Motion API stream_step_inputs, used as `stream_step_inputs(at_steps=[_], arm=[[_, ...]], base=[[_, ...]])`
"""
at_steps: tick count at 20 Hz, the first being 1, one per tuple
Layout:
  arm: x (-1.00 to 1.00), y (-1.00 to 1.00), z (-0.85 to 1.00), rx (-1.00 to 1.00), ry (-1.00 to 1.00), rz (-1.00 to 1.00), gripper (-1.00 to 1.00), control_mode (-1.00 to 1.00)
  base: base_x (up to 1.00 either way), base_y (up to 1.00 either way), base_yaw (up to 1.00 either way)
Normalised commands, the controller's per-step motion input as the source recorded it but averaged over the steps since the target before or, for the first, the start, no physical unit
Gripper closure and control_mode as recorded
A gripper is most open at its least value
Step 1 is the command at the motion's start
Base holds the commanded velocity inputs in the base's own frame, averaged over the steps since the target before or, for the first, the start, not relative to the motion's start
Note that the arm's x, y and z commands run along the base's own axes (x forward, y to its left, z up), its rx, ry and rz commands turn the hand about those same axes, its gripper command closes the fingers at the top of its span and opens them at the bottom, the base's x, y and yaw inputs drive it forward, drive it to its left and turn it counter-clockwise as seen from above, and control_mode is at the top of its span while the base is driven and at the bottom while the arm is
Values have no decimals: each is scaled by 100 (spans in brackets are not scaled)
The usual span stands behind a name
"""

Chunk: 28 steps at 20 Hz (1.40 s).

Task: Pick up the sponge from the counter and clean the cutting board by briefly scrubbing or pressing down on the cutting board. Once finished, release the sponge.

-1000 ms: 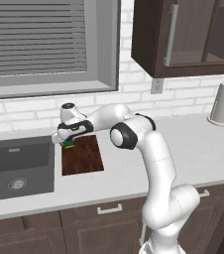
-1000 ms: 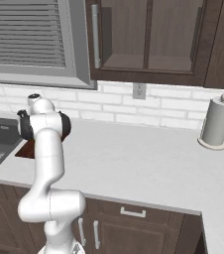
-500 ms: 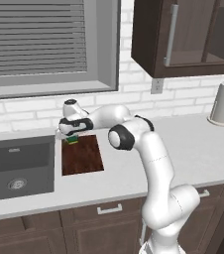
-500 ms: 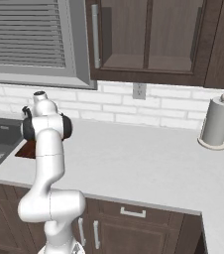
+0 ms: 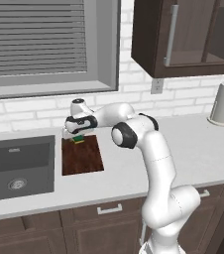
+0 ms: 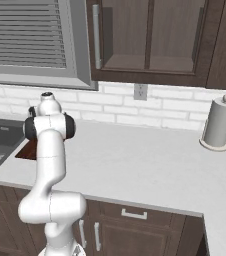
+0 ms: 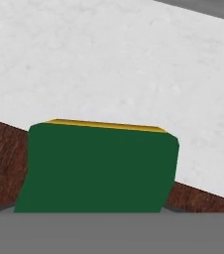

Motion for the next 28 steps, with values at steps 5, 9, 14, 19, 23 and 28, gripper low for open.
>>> stream_step_inputs(at_steps=[5,9,14,19,23,28], arm=[[-5,-15,-49,1,-6,0,100,-100],[-37,2,-23,0,-11,-1,100,-100],[-55,0,-17,1,-9,-1,100,-100],[-65,0,-23,3,-3,-1,100,-100],[-62,0,-21,0,0,0,100,-100],[-51,0,-13,0,5,0,100,-100]], base=[[0,0,0],[0,0,0],[0,0,0],[0,0,0],[0,0,0],[0,0,0]])
